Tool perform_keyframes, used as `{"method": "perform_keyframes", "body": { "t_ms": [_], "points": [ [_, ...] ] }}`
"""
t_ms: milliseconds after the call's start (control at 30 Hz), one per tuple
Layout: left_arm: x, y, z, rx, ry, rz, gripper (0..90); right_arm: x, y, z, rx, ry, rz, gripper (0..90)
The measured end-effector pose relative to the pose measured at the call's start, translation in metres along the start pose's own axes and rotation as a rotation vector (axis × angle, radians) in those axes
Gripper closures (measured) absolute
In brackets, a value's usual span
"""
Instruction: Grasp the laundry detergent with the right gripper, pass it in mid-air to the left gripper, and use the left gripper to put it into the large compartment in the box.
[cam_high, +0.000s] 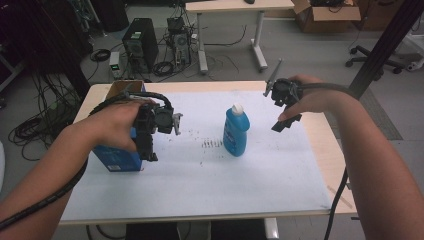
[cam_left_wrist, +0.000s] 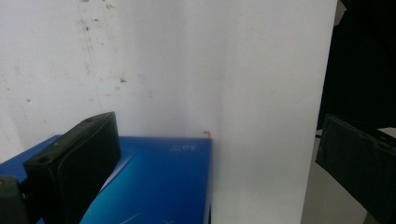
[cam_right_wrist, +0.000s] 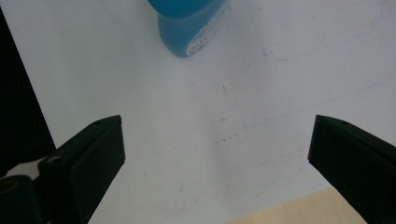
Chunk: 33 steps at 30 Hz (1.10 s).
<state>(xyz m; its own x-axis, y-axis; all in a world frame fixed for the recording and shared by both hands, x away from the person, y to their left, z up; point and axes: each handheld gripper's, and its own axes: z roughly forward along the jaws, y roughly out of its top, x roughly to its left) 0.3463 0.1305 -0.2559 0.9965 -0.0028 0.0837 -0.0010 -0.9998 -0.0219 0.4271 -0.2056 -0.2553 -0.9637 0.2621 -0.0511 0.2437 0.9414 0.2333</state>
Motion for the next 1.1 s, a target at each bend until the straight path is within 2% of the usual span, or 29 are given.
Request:
{"method": "perform_keyframes", "body": {
  "t_ms": [33, 133, 200, 433, 467, 533, 567, 600, 633, 733, 833, 867, 900, 967, 1033, 1067, 1100],
  "points": [
    [-0.001, 0.001, 0.002, -0.006, 0.001, 0.006, 0.2, 0.005, -0.003, 0.003, -0.021, -0.001, 0.008, 3.3],
    [-0.002, 0.003, 0.004, -0.002, -0.001, 0.015, 0.2, 0.009, -0.006, 0.006, -0.038, -0.009, 0.011, 3.6],
    [-0.002, 0.005, 0.007, -0.001, -0.003, 0.024, 0.2, 0.018, -0.011, 0.012, -0.073, -0.019, 0.033, 3.4],
    [0.0, 0.011, 0.012, -0.004, -0.003, 0.036, 0.2, 0.034, -0.018, 0.029, -0.126, -0.037, 0.07, 3.4],
    [0.001, 0.011, 0.012, -0.005, -0.003, 0.037, 0.2, 0.039, -0.02, 0.035, -0.149, -0.046, 0.101, 3.3],
    [0.001, 0.013, 0.011, -0.006, 0.0, 0.042, 0.2, 0.042, -0.021, 0.038, -0.167, -0.051, 0.117, 3.2],
    [0.001, 0.013, 0.011, -0.011, 0.002, 0.044, 0.2, 0.046, -0.023, 0.045, -0.208, -0.059, 0.156, 2.9],
    [0.001, 0.013, 0.011, -0.011, 0.002, 0.044, 0.2, 0.046, -0.023, 0.045, -0.208, -0.059, 0.156, 2.9],
    [0.001, 0.014, 0.01, -0.012, 0.004, 0.044, 0.2, 0.05, -0.025, 0.054, -0.255, -0.073, 0.187, 3.0],
    [0.002, 0.014, 0.01, -0.012, 0.005, 0.044, 0.2, 0.053, -0.026, 0.062, -0.285, -0.094, 0.215, 3.0],
    [0.003, 0.015, 0.012, -0.005, 0.002, 0.043, 0.2, 0.058, -0.027, 0.077, -0.338, -0.135, 0.281, 2.9],
    [0.003, 0.015, 0.012, -0.005, 0.002, 0.043, 0.2, 0.058, -0.027, 0.077, -0.338, -0.135, 0.281, 2.9],
    [0.003, 0.015, 0.012, -0.004, 0.001, 0.043, 0.2, 0.06, -0.027, 0.084, -0.362, -0.136, 0.307, 2.4],
    [0.004, 0.015, 0.013, -0.003, -0.001, 0.041, 0.2, 0.063, -0.026, 0.094, -0.386, -0.142, 0.317, 2.5],
    [0.005, 0.016, 0.014, 0.005, -0.011, 0.035, 0.2, 0.065, -0.024, 0.105, -0.417, -0.162, 0.359, 2.7],
    [0.005, 0.016, 0.014, 0.005, -0.011, 0.035, 0.2, 0.065, -0.024, 0.105, -0.417, -0.162, 0.359, 2.7],
    [0.005, 0.016, 0.014, 0.009, -0.009, 0.035, 0.2, 0.066, -0.022, 0.11, -0.446, -0.18, 0.384, 2.1]
  ]
}}
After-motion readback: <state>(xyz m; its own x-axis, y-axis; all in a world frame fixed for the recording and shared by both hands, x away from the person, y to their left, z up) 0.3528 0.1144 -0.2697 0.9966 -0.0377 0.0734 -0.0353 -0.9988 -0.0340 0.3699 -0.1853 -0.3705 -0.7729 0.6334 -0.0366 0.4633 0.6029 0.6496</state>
